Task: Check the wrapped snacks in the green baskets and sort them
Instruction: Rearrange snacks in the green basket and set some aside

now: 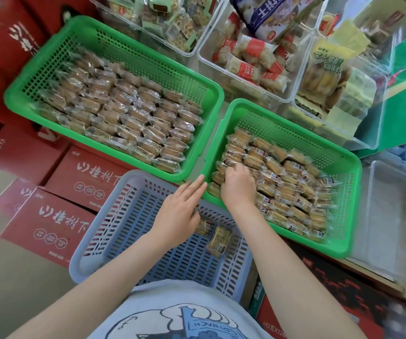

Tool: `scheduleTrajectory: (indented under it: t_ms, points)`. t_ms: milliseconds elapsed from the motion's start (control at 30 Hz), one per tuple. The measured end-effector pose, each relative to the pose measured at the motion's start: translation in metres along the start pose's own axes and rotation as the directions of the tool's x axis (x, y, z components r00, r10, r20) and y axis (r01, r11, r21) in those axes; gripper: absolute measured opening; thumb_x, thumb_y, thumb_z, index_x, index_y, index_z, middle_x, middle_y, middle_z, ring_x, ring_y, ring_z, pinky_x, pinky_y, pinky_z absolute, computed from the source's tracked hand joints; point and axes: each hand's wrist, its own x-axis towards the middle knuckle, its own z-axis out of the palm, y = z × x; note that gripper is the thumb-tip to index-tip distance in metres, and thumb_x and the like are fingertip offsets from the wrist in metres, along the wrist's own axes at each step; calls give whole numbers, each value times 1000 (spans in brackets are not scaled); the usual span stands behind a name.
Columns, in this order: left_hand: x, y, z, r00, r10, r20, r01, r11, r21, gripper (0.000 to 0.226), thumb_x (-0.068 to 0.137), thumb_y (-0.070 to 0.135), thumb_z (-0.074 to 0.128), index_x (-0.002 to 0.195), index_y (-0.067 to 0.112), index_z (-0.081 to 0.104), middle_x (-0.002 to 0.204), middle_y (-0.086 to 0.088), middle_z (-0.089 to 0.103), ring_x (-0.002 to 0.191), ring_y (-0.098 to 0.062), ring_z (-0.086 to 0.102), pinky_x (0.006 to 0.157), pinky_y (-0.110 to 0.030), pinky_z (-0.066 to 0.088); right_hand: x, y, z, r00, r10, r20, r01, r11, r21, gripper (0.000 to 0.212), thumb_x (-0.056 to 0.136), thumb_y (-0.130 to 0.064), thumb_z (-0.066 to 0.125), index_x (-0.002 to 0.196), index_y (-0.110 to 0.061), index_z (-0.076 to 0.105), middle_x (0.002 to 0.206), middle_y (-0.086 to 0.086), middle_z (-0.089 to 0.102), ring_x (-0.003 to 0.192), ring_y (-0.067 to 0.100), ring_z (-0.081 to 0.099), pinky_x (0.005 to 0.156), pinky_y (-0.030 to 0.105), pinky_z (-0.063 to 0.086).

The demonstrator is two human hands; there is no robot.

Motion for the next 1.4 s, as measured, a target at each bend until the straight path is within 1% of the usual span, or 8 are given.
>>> scheduleTrajectory:
  t_ms: [200,467,600,733,867,1000,1200,1400]
  points:
    - [0,5,-13,996,-39,81,37,999,35,69,103,23,45,161,32,10,166,20,-6,156,-16,6,124,-42,22,-5,0,-3,997,51,56,-59,987,149,29,93,4,46,118,-7,54,123,15,52,109,31,49,74,35,40]
    - [0,16,-27,982,-77,172,67,996,61,66,105,28,45,162,31,11,168,18,-6,156,-14,4,123,-39,23,-18,18,-39,997,-76,-1,72,930,361,8,106,-13,33,99,-11,37,99,8,43,76,26,45,58,37,35]
    - [0,36,-52,986,-130,103,149,968,-203,61,104,36,53,159,25,29,167,9,21,154,-12,14,123,-35,19,-47,32,-67,977,-56,-203,147,873,466,11,105,-10,38,95,-12,41,84,4,47,67,23,43,55,37,31]
    - [-4,70,-79,983,-143,-112,61,841,-538,54,96,47,63,145,27,52,146,12,52,134,-3,46,111,-29,38,-87,38,-87,930,-47,-363,255,795,550,10,105,-11,43,97,-18,41,75,2,52,63,23,52,51,39,37]
    - [-8,93,-100,990,-128,63,135,695,-706,20,92,41,69,106,27,75,98,10,77,92,0,70,84,-21,52,-111,32,-90,960,-141,-241,275,633,724,7,101,-14,54,96,-19,53,77,4,66,70,27,65,64,50,53]
    - [-15,91,-97,982,-170,87,177,640,-748,14,87,26,77,83,13,77,86,-14,76,77,-21,67,79,-39,54,-128,26,-94,989,-51,-136,145,403,904,3,94,-8,67,94,-10,65,74,3,73,66,12,70,58,20,53]
    - [-33,82,-85,969,-223,109,196,416,-888,12,90,14,72,80,7,71,75,-8,74,70,-19,70,65,-27,57,-137,35,-86,991,-65,113,-96,231,968,5,91,-18,73,91,-13,72,81,4,73,75,17,67,74,32,57]
    - [-41,78,-74,962,-172,213,267,427,-864,31,75,35,75,90,9,70,87,-7,77,84,-21,73,76,-32,60,-144,34,-78,988,32,153,-156,147,977,13,96,-10,64,84,-7,68,79,9,70,75,21,67,75,39,58]
